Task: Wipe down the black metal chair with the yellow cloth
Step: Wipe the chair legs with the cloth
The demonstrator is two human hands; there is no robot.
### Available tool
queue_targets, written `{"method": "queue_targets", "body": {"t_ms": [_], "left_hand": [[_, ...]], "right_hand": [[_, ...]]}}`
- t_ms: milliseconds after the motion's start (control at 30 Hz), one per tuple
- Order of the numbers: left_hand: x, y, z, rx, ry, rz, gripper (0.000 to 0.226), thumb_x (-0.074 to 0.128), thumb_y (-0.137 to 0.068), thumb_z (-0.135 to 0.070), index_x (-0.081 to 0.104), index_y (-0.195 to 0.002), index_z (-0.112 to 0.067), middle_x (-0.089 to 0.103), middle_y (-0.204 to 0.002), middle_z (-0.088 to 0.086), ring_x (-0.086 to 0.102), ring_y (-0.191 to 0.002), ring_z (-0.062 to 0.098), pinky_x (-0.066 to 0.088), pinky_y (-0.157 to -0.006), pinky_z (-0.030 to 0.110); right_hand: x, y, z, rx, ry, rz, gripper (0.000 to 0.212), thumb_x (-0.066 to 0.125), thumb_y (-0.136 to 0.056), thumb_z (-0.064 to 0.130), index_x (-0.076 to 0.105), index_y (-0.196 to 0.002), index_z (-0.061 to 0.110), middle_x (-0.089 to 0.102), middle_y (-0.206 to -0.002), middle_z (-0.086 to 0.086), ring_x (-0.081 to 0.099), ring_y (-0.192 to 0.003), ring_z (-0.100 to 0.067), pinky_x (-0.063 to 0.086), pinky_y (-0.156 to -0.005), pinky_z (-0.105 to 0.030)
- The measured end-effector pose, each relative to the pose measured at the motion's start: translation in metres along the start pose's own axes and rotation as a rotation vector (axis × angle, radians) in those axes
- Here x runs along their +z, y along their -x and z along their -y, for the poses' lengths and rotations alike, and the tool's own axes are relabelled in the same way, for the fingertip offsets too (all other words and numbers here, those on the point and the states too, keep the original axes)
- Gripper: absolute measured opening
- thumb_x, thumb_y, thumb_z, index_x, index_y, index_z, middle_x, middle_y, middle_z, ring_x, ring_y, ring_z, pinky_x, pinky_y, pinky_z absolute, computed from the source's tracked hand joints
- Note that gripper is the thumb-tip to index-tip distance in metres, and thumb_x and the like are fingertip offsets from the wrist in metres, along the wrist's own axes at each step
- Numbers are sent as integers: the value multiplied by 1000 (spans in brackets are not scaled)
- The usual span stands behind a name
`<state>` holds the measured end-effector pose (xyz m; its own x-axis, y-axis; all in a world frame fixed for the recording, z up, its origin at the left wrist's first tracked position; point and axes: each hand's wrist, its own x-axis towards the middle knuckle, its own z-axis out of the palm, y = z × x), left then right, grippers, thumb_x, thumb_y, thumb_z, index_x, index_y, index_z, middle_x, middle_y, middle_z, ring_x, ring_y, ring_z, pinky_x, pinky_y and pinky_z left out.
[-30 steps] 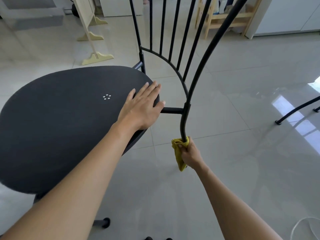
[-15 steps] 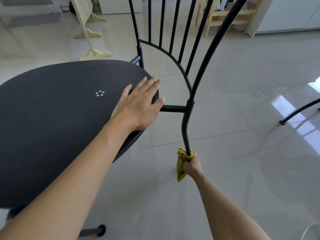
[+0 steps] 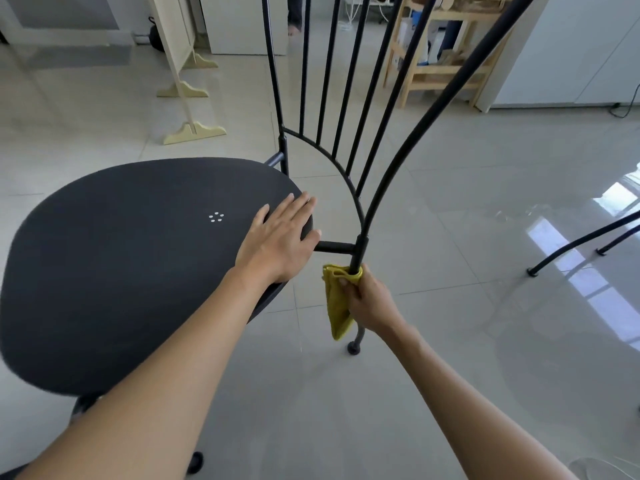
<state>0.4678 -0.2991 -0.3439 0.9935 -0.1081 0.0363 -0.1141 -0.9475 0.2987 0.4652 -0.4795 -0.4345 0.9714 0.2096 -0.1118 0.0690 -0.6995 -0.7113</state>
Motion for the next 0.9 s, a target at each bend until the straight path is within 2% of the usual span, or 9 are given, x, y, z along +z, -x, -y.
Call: {"method": "queue_targets", "body": {"t_ms": [67, 233, 333, 433, 533, 667, 767, 900], "left_hand": [[0, 0, 0, -3, -4, -3, 57, 21, -98, -42, 6, -151, -27, -1, -160, -13, -4, -145, 3, -4, -119, 37], [-1, 2, -1, -19, -10, 14, 58, 18, -99, -44, 3, -151, -25, -4, -160, -11, -5, -146, 5, -4, -118, 36], [-4, 7, -2, -37, 6, 32, 56, 14, -100, -43, 1, -151, -24, -5, -160, -10, -6, -146, 5, -4, -118, 34], [-6, 22, 4, -53, -4, 46, 54, 11, -100, -41, 1, -151, -24, -6, -160, -10, -7, -146, 5, -5, -118, 34], [-11, 46, 17, -81, -4, 49, 53, 11, -100, -40, 1, -151, -26, -6, -159, -12, -7, -145, 3, -4, -119, 33], [-23, 78, 43, -124, -29, 36, 53, 12, -100, -41, 2, -151, -29, -4, -159, -13, -5, -145, 3, -3, -119, 33], [-32, 93, 63, -147, -63, 47, 56, 13, -99, -47, 2, -151, -30, -4, -159, -13, -5, -146, 3, -3, -119, 34], [-45, 114, 91, -193, -63, 44, 63, 18, -95, -57, 5, -151, -30, -1, -160, -12, -3, -146, 4, -1, -119, 35]], "right_hand": [[-16, 1, 18, -46, -19, -12, 26, 39, -99, 28, 46, -120, 13, 68, -109, -7, 63, -96, -30, 51, -84, -42], [-42, 10, 36, -104, 44, -112, 26, 40, -100, 25, 52, -119, 12, 70, -96, -8, 64, -87, -29, 49, -73, -34], [-48, 13, 38, -83, 57, -207, 22, 43, -97, 20, 57, -113, 16, 72, -89, -7, 67, -80, -28, 55, -71, -39], [-52, 22, 42, -41, 84, -284, 19, 43, -93, 11, 60, -103, 13, 70, -79, -9, 65, -71, -29, 56, -66, -43], [-52, 40, 47, -5, 67, -347, 19, 41, -93, 6, 60, -98, 8, 65, -71, -9, 61, -64, -30, 51, -56, -39], [-42, 71, 54, 36, -7, -268, 16, 41, -96, 9, 57, -101, 10, 60, -71, -2, 55, -67, -25, 37, -52, -26], [-29, 93, 64, 21, -80, -179, 11, 42, -99, 18, 53, -99, 17, 61, -73, 1, 55, -65, -15, 38, -51, -18], [-3, 121, 83, -29, -137, -68, 14, 40, -100, 28, 51, -101, 20, 64, -79, 3, 59, -73, -17, 45, -61, -28]]}}
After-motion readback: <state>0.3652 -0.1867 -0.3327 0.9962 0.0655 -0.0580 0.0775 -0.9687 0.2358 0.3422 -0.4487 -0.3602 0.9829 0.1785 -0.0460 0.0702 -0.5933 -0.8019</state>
